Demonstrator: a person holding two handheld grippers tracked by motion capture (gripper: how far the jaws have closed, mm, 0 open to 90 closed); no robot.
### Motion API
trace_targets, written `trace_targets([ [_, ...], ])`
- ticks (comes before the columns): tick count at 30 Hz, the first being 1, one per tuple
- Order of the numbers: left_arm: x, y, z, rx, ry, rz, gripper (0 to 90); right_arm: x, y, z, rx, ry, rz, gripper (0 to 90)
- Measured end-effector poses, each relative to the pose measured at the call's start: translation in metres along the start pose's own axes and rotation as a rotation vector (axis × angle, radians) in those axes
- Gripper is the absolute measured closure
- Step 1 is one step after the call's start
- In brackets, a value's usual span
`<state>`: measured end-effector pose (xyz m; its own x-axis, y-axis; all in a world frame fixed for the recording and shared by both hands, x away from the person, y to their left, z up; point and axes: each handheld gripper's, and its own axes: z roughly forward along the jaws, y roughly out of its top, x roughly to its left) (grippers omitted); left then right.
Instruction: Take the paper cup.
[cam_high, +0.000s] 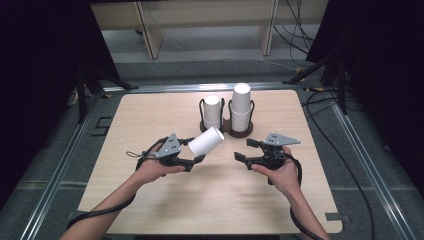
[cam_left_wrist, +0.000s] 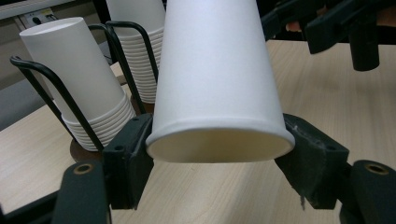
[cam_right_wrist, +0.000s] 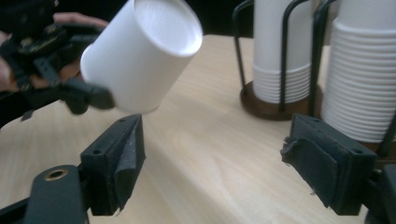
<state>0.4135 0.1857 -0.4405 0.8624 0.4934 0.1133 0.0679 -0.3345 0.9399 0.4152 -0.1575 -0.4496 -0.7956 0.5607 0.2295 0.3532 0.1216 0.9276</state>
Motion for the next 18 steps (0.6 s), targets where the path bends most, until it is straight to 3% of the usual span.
trace_targets([
  [5,0.0020,0.0024,-0.0030,0.016,-0.028,0.022,30.0,0.0031,-0.0033,0.0017,0.024,0.043,-0.019,20.2],
  [6,0.0021,0.0024,-0.0031,0.022,-0.036,0.028,30.1,0.0053,-0.0035,0.0008,0.041,0.059,0.009,20.2],
  [8,0.0024,0.0023,-0.0036,0.029,-0.047,0.035,30.1,0.0033,-0.0036,0.0017,0.035,0.059,-0.033,20.3],
  [9,0.0026,0.0023,-0.0040,0.032,-0.052,0.036,30.2,0.0034,-0.0036,0.0010,0.047,0.056,-0.037,20.3],
  [10,0.0029,0.0026,-0.0045,0.036,-0.054,0.042,30.2,0.0057,-0.0041,0.0008,0.060,0.064,-0.008,20.3],
  [12,0.0031,0.0023,-0.0045,0.033,-0.065,0.048,30.2,0.0046,-0.0043,0.0025,0.050,0.076,-0.046,20.4],
  [15,0.0035,0.0027,-0.0066,0.061,-0.079,0.067,30.3,0.0060,-0.0040,0.0019,0.072,0.088,-0.044,20.5],
  [16,0.0034,0.0026,-0.0069,0.063,-0.081,0.068,30.3,0.0050,-0.0043,0.0035,0.053,0.089,-0.069,20.6],
  [18,0.0036,0.0027,-0.0076,0.072,-0.088,0.076,30.3,0.0059,-0.0045,0.0042,0.060,0.110,-0.071,20.7],
])
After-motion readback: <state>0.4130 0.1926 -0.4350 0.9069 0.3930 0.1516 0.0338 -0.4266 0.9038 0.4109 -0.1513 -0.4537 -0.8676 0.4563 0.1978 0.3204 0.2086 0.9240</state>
